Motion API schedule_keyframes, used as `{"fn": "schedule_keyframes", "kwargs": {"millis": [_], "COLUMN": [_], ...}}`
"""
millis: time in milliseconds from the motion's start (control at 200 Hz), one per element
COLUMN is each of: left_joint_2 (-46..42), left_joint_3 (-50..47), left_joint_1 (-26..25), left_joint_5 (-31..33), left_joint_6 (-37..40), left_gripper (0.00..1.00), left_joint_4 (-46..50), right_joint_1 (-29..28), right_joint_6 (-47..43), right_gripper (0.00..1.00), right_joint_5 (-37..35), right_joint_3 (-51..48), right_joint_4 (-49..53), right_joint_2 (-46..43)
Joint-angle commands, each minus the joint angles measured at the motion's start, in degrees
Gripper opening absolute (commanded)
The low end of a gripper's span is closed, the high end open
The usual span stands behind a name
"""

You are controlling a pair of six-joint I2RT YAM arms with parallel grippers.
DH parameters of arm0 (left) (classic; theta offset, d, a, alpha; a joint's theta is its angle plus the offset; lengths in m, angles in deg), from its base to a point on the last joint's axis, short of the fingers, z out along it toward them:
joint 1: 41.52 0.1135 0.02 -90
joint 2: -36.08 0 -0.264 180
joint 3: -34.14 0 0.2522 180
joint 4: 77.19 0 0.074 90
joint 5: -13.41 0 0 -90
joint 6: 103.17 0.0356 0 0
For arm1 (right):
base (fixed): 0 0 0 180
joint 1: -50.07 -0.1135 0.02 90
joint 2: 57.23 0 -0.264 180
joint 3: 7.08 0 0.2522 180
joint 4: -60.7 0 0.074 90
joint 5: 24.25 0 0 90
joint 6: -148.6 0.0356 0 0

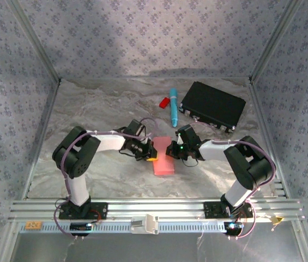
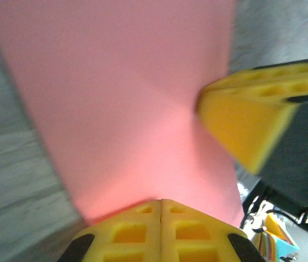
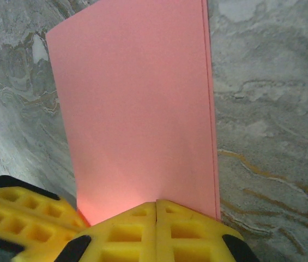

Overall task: Fold a paper plane with a square sheet of paper (pick it up from the middle)
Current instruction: First fold the square sheet of paper in half at the center of the table.

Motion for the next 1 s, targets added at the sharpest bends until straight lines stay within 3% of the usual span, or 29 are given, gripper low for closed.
{"fn": "schedule_keyframes", "kwargs": {"millis": [0,290,575,765,994], "left_joint_2": [2.00,-1.43,-7.09,-5.60,-3.25], "left_joint_3": [-2.42,-2.91,-0.18,-2.12,-4.50], "left_joint_1": [-0.06,-0.06,-1.12,-1.50,-1.85], "left_joint_5": [-0.03,3.79,-0.01,-1.87,-1.75], "left_joint_6": [1.58,3.18,-0.20,-3.38,-1.55], "left_gripper": [0.00,0.00,0.00,0.00,0.00], "left_joint_4": [-0.34,2.99,1.70,-3.32,-3.12], "right_joint_1": [0.14,0.25,0.34,0.32,0.34], "right_joint_6": [-0.22,-0.22,-0.22,-0.16,-0.16], "right_gripper": [0.00,0.00,0.00,0.00,0.00], "right_joint_5": [-3.96,-3.87,-3.97,-3.96,-4.04], "right_joint_3": [-2.65,-2.82,-2.91,-2.93,-2.86], "right_joint_4": [8.64,8.33,8.35,8.32,8.40], "right_joint_2": [2.03,2.06,1.82,1.93,2.08]}}
